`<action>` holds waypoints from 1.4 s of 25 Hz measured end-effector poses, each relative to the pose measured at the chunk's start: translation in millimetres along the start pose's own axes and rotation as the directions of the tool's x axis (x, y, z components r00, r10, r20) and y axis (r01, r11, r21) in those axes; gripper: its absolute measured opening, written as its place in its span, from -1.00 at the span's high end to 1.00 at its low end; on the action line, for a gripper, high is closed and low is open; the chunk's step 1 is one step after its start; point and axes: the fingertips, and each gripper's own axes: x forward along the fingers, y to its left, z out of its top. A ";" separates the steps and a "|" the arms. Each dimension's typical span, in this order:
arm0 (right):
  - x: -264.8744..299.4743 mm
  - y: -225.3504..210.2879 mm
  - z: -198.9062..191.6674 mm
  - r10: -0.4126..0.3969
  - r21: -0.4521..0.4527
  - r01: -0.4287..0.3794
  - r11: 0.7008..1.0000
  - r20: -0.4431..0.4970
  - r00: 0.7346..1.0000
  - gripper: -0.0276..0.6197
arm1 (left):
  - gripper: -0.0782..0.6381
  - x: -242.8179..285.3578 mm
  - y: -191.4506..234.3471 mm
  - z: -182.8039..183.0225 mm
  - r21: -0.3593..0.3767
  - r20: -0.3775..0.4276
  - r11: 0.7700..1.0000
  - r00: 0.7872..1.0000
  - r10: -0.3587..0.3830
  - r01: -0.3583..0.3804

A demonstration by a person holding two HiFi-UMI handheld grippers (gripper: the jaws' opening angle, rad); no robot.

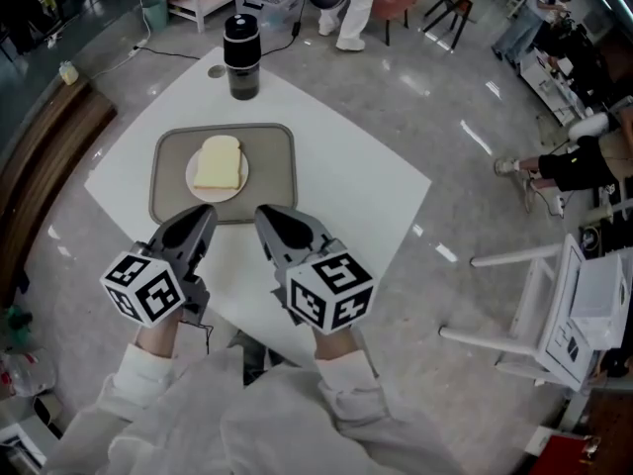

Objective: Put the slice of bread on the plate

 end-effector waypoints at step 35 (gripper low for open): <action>-158.0 56.5 -65.0 0.015 -0.116 -0.014 0.993 0.009 1.000 0.87 | 0.74 -66.7 -158.4 -106.5 0.025 -0.048 0.994 0.993 -0.104 0.105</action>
